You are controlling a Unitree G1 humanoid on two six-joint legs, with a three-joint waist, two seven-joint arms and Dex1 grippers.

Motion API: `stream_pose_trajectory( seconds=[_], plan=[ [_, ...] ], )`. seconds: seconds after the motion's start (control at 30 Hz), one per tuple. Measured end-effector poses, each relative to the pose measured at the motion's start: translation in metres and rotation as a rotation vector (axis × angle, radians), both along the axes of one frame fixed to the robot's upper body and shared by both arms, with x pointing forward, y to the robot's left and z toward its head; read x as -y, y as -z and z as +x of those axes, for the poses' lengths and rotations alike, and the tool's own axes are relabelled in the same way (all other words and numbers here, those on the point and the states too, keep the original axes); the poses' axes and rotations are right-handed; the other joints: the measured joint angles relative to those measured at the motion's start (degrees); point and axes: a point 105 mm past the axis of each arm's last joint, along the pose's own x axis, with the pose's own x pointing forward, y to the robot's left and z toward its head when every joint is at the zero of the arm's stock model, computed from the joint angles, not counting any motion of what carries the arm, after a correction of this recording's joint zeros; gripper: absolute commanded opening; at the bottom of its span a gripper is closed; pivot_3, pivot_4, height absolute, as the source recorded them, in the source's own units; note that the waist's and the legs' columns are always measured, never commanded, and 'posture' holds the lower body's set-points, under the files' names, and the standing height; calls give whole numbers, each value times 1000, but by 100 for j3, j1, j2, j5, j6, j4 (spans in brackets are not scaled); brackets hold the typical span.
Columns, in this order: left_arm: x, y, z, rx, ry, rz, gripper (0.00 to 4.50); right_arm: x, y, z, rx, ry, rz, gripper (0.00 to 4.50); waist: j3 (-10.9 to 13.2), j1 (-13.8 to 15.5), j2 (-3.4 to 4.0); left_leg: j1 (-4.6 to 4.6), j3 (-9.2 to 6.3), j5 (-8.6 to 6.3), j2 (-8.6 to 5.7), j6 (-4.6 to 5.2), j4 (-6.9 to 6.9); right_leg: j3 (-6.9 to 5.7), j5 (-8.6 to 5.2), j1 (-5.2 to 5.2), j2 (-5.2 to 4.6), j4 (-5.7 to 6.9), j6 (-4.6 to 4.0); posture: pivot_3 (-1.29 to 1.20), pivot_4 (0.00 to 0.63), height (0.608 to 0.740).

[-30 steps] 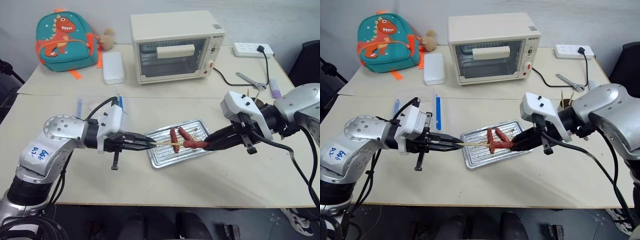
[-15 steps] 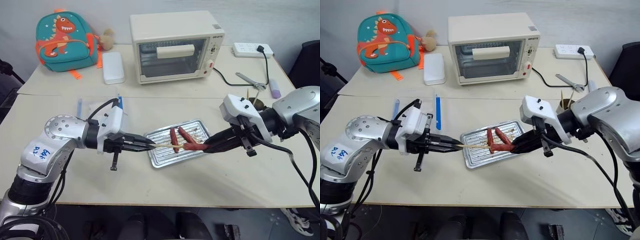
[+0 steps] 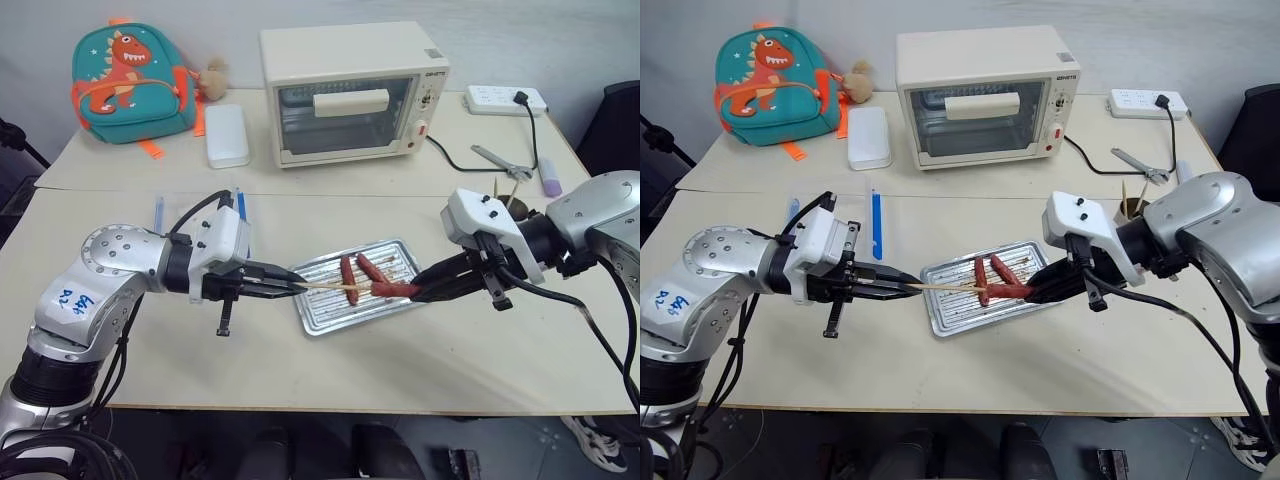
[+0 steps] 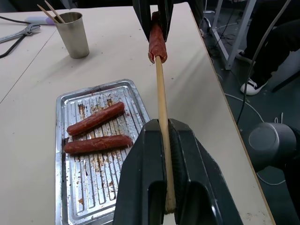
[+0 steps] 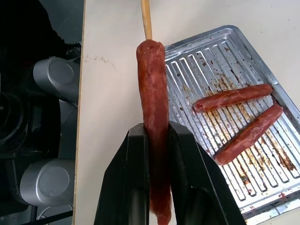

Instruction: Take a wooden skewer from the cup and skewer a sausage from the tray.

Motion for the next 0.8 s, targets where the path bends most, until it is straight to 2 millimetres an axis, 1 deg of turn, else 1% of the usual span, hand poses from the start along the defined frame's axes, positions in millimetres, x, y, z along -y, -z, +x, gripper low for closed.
stream_pose_trajectory(
  seconds=[0.13, 0.3, 0.53, 0.8],
  plan=[
    [2, 1, 0, -3, 6, -6, 0, -4, 0, -2, -21, -10, 15, 289, 0, -1, 0, 0, 0, 0, 0, 0, 2, 0, 0, 0, 0, 2, 0, 0, 150, 740],
    [12, -1, -1, 3, 42, -21, 0, -11, -5, -6, -33, -30, 26, 289, 0, 6, 0, -5, -3, -2, 0, 2, 14, -2, 0, 0, 0, 4, 0, 0, 150, 740],
    [23, -1, 2, 13, 66, -28, 0, -16, -4, -9, -52, -34, 36, 289, 0, 3, 0, -6, -3, -3, 0, 3, 20, -1, 0, 0, 1, 10, 0, 0, 150, 740],
    [26, 1, 6, 15, 77, -32, 0, -18, -4, -8, -55, -24, 39, 289, 0, 6, 0, -8, -3, -4, 0, 6, 26, -1, 0, -1, 1, 11, 0, 0, 150, 740]
  ],
)
